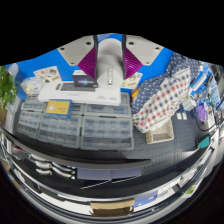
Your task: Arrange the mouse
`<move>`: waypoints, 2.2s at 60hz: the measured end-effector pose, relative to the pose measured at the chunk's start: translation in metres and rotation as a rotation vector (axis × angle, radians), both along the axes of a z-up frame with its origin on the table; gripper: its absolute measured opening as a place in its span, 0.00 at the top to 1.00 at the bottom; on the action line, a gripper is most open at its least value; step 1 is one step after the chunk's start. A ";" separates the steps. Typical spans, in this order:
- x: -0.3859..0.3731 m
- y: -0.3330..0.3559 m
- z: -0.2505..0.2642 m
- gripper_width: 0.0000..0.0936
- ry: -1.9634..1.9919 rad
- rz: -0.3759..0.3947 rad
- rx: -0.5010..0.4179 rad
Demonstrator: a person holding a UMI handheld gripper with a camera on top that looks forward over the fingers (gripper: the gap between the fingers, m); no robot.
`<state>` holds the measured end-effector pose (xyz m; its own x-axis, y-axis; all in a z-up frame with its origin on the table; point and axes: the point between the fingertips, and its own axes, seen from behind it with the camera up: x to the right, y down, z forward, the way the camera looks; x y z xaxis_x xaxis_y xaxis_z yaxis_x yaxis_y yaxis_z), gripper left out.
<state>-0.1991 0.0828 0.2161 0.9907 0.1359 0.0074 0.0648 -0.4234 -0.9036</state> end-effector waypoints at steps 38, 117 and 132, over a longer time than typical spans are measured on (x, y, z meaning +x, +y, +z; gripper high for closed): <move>0.109 -0.092 -0.225 0.65 0.002 -0.073 -0.392; 0.081 -0.215 -0.014 0.07 -0.047 -0.085 -0.155; 0.078 -0.240 -0.014 0.07 -0.041 -0.095 -0.149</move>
<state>-0.1210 -0.1568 0.2020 0.9984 0.0440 0.0349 0.0536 -0.5587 -0.8276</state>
